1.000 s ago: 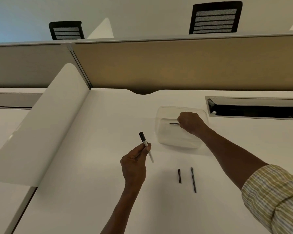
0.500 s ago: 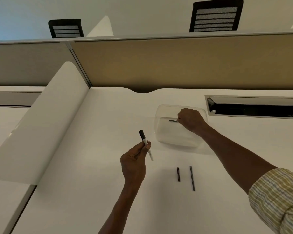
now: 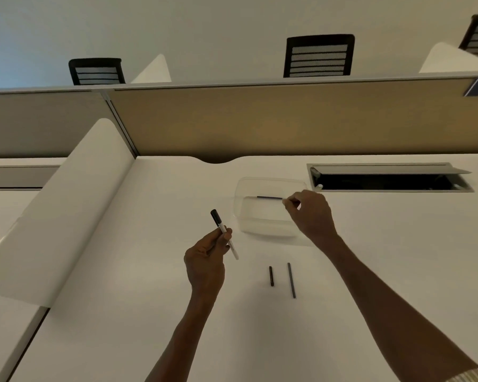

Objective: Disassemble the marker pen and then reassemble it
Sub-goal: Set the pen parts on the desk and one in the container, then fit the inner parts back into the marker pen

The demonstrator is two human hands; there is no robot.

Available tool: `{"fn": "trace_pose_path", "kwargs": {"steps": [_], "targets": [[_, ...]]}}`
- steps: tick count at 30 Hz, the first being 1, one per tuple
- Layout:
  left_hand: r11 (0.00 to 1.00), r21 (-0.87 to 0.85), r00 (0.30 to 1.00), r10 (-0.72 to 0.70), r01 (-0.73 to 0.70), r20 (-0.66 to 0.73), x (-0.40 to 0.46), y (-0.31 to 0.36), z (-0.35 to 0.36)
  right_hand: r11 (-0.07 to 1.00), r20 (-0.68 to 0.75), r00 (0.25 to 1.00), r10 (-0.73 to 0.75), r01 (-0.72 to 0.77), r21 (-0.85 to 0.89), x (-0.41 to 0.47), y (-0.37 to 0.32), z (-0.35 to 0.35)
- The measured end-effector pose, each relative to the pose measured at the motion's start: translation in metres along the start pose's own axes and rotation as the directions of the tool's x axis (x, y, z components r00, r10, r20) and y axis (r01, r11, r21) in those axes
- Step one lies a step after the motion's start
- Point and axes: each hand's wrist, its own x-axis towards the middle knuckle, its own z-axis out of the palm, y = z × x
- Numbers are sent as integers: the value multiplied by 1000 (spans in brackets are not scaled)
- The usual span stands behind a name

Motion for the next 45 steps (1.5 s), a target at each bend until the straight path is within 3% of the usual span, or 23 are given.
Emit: {"fn": "trace_pose_path", "kwargs": {"steps": [10, 16, 31, 40, 45], "targets": [[1000, -23, 1000, -7, 7, 5, -28, -1, -7, 959, 176, 951, 256, -227, -167, -122, 30, 22], [1000, -19, 1000, -14, 14, -9, -41, -4, -16, 940, 246, 910, 335, -305, -153, -148, 25, 26], [989, -132, 997, -74, 69, -32, -48, -4, -22, 915, 229, 896, 380, -328, -237, -152, 7, 26], [955, -274, 986, -145, 118, -81, -45, 5, -22, 948, 226, 922, 314, -318, -17, -143, -1, 3], [865, -442, 948, -306, 236, -91, -44, 8, -21, 968, 161, 980, 118, -150, 202, -142, -22, -10]]}}
